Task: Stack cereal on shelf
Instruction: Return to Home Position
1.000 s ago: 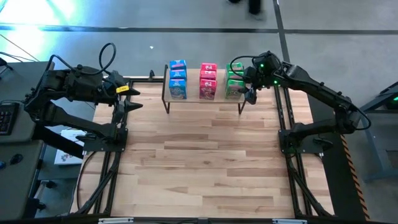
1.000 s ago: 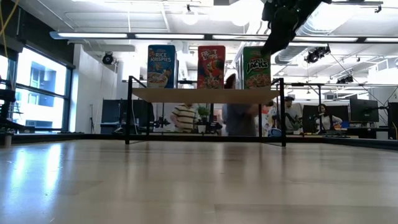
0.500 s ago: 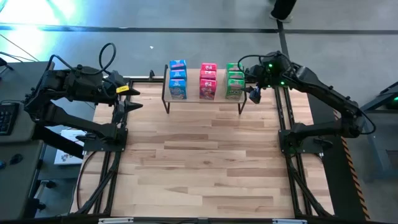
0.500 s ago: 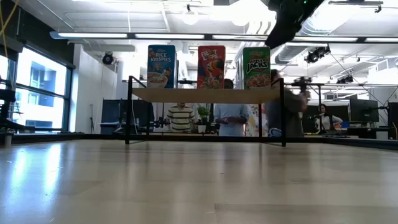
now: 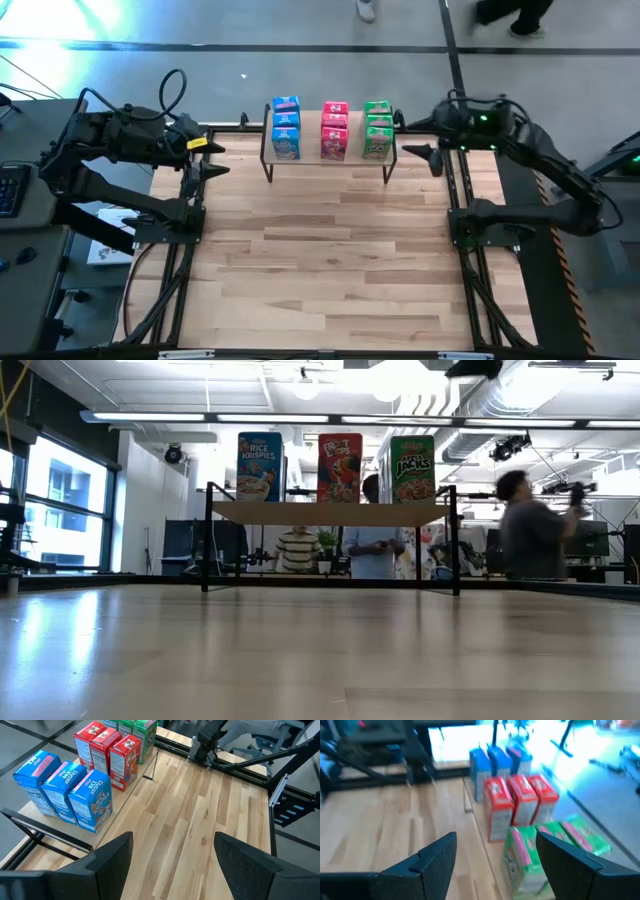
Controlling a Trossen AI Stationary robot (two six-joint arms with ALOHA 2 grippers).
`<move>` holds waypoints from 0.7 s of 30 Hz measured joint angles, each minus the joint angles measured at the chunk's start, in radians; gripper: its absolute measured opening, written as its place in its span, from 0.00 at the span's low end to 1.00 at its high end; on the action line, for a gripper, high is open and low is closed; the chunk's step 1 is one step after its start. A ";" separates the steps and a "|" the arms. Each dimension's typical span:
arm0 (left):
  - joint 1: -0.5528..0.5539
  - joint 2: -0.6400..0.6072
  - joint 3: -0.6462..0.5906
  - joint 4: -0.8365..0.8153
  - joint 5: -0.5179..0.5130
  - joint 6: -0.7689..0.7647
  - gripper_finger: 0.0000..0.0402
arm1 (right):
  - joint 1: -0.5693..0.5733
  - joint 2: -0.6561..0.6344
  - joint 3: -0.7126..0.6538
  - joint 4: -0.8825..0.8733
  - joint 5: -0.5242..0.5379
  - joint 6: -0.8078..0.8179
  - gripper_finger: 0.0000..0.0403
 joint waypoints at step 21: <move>0.000 0.000 0.000 0.000 0.000 0.000 0.67 | 0.269 -0.488 -0.721 0.710 0.076 0.305 0.66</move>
